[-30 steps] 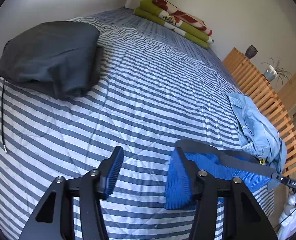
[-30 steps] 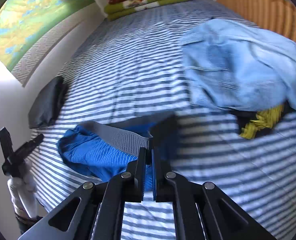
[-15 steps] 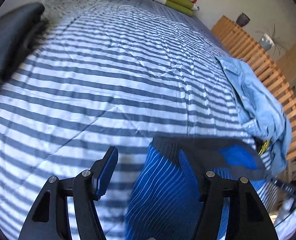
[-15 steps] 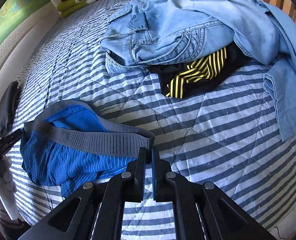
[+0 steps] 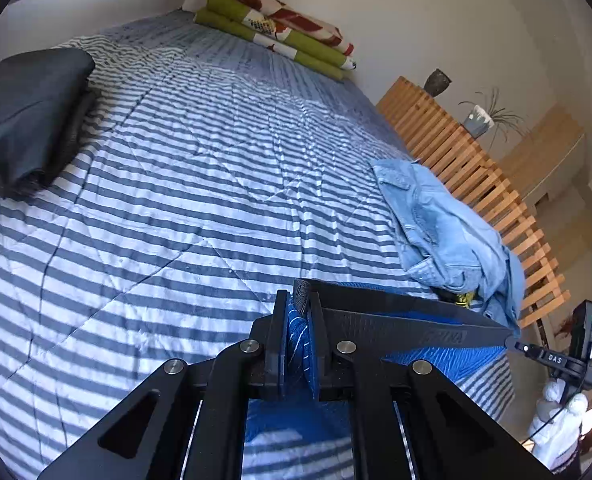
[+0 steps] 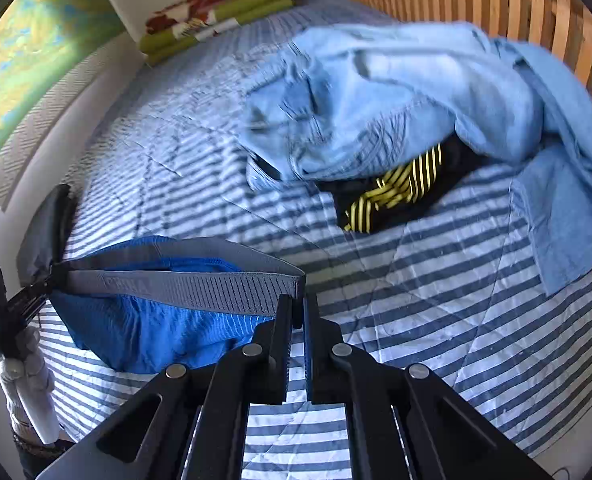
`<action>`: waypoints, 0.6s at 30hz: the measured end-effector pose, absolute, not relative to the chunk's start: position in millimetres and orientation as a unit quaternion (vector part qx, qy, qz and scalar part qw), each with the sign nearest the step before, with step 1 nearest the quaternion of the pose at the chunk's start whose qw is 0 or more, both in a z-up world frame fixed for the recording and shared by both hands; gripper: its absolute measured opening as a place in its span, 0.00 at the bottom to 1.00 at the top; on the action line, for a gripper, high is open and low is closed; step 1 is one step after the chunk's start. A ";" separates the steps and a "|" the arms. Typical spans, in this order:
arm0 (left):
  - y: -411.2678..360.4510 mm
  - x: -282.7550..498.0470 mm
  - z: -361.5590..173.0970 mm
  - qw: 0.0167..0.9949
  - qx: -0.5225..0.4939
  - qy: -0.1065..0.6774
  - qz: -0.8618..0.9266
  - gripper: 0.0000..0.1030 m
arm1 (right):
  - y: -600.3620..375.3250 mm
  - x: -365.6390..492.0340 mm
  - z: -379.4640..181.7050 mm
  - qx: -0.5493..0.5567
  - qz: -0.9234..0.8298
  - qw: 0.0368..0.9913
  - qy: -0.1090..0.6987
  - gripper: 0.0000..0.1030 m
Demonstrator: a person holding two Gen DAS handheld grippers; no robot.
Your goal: Fold small clothes
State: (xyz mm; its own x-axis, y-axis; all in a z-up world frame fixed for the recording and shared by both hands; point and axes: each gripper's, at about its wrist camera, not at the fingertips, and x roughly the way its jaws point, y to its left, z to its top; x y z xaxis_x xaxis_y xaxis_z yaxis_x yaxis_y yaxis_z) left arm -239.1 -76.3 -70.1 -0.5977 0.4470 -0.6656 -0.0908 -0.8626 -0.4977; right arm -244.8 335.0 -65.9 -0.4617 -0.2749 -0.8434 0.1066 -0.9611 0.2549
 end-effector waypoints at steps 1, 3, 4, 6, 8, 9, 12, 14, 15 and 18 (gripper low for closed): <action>-84.7 -220.6 -58.3 0.159 -0.413 -0.212 0.872 0.07 | 335.0 -238.2 -53.5 0.495 -0.857 0.119 -0.083 0.05; -95.4 -188.1 -40.0 0.158 -0.402 -0.197 0.880 0.12 | 337.0 -225.8 -29.6 0.474 -0.865 0.138 -0.088 0.05; -100.8 -172.6 -33.7 0.156 -0.400 -0.189 0.883 0.16 | 338.0 -220.3 -18.1 0.464 -0.869 0.146 -0.090 0.05; -109.8 -153.2 -32.4 0.145 -0.408 -0.175 0.884 0.19 | 338.9 -210.4 -3.3 0.450 -0.877 0.146 -0.083 0.05; -116.6 -144.0 -41.9 0.134 -0.432 -0.148 0.880 0.20 | 334.7 -205.0 -1.1 0.446 -0.883 0.137 -0.058 0.05; -121.0 -140.9 -48.8 0.125 -0.443 -0.146 0.876 0.20 | 332.8 -205.4 -6.6 0.451 -0.882 0.130 -0.047 0.05; -130.5 -134.9 -70.0 0.136 -0.471 -0.178 0.854 0.26 | 332.0 -211.0 -36.7 0.492 -0.860 0.125 -0.046 0.05; -124.7 -131.6 -79.3 0.152 -0.474 -0.184 0.847 0.28 | 332.2 -213.8 -57.6 0.505 -0.856 0.107 -0.032 0.05; -118.3 -130.3 -81.7 0.161 -0.477 -0.180 0.845 0.28 | 333.5 -214.3 -65.9 0.509 -0.855 0.100 -0.026 0.05; -87.5 -123.1 -85.8 0.196 -0.479 -0.140 0.844 0.28 | 341.1 -218.3 -84.8 0.527 -0.844 0.096 -0.040 0.05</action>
State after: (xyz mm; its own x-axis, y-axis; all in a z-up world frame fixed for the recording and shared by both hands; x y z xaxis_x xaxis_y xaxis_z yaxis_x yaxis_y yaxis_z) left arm -123.1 -87.5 -85.8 -0.4642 0.4643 -0.7543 -0.1964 -0.8843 -0.4235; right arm -218.3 341.1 -84.8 -0.4264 -0.2036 -0.8813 0.1189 -0.9785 0.1686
